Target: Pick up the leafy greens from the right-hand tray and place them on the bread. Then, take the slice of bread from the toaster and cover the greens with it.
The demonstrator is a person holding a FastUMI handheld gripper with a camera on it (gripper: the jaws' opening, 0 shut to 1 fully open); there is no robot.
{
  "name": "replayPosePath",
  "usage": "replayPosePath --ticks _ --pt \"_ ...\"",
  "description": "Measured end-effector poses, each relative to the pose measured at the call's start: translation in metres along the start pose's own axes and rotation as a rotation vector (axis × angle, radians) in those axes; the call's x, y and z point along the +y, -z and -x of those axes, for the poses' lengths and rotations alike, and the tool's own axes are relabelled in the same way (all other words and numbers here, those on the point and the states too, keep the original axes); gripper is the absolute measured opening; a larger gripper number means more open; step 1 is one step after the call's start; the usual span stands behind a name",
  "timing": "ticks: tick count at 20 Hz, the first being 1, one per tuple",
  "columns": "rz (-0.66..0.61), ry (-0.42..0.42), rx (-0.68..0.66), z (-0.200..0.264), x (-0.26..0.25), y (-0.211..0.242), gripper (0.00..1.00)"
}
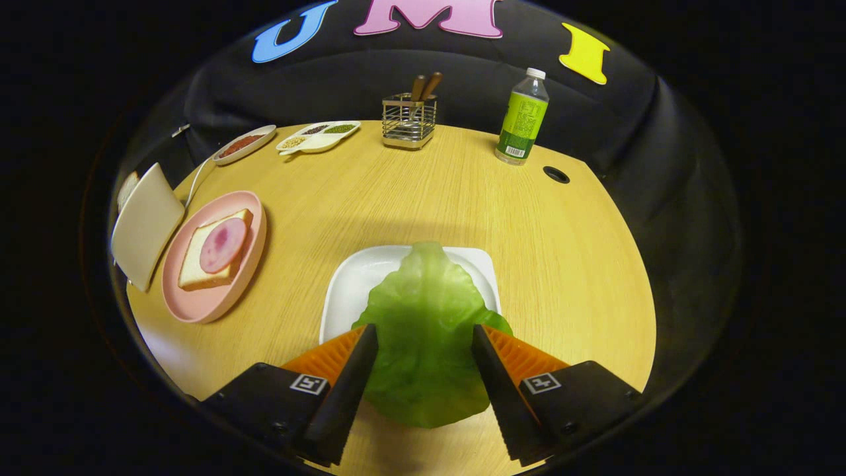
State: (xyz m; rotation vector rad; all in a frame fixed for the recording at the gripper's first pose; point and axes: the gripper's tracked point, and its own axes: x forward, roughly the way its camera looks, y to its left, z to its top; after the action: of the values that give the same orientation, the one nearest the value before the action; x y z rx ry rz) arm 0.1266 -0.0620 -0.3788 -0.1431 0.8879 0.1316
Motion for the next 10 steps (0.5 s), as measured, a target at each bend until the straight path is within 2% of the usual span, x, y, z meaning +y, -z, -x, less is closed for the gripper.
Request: replayPosePath --ticks 2,3,7,10 --pt "-0.052 -0.033 0.024 -0.0004 0.0037 0.0038 0.88" --pt "-0.065 -0.034 0.021 -0.0018 0.0011 0.0025 0.83" --pt "-0.041 -0.033 0.027 -0.0006 0.0005 0.0044 0.78" --pt "-0.039 -0.041 0.050 -0.0005 0.0004 0.0057 0.77"
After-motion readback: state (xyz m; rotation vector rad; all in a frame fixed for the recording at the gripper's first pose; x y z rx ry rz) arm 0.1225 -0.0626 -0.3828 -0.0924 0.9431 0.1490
